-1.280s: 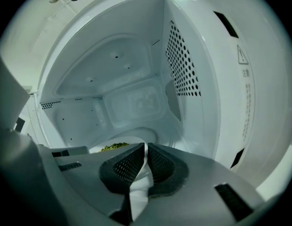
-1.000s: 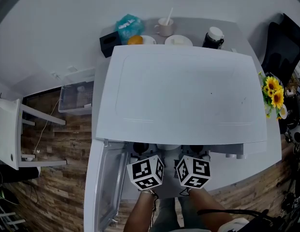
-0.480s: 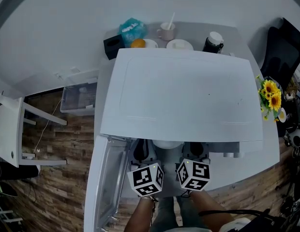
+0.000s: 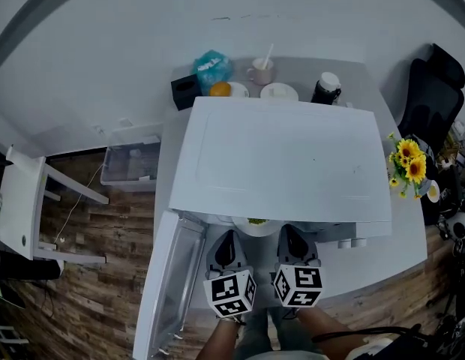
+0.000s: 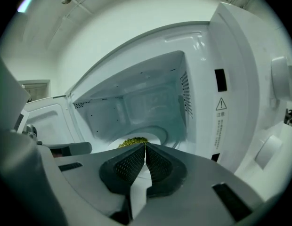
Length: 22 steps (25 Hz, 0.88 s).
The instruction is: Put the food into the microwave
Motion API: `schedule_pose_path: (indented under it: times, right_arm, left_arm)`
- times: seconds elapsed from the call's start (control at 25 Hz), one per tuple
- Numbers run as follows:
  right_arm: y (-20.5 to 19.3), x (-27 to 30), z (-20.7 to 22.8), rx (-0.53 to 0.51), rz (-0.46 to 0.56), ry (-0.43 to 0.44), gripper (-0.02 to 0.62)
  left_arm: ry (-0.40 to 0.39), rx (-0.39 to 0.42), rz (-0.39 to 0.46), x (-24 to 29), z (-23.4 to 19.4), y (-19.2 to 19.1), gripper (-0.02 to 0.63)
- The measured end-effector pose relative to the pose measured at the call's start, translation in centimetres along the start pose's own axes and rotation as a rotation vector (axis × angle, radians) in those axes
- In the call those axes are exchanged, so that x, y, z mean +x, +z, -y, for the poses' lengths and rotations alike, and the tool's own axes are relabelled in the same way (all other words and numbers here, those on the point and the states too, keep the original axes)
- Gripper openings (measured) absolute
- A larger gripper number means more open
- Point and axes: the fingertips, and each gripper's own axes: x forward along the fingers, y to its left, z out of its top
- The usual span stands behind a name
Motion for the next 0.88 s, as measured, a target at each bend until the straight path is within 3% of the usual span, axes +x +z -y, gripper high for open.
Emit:
schedule_pose_path:
  times: [0.36, 0.88]
  right_arm:
    - [0.7, -2.8, -1.0, -0.027, -0.047, 0.056, 0.018]
    - [2.9, -6.5, -2.7, -0.086, -0.039, 0.14, 0.018]
  left_arm:
    - [-0.032, -0.01, -0.027, -2.8, 1.6, 0.7, 0.003]
    - [-0.047, -0.01, -0.002, -6.4, 3.5, 2.8, 0.003]
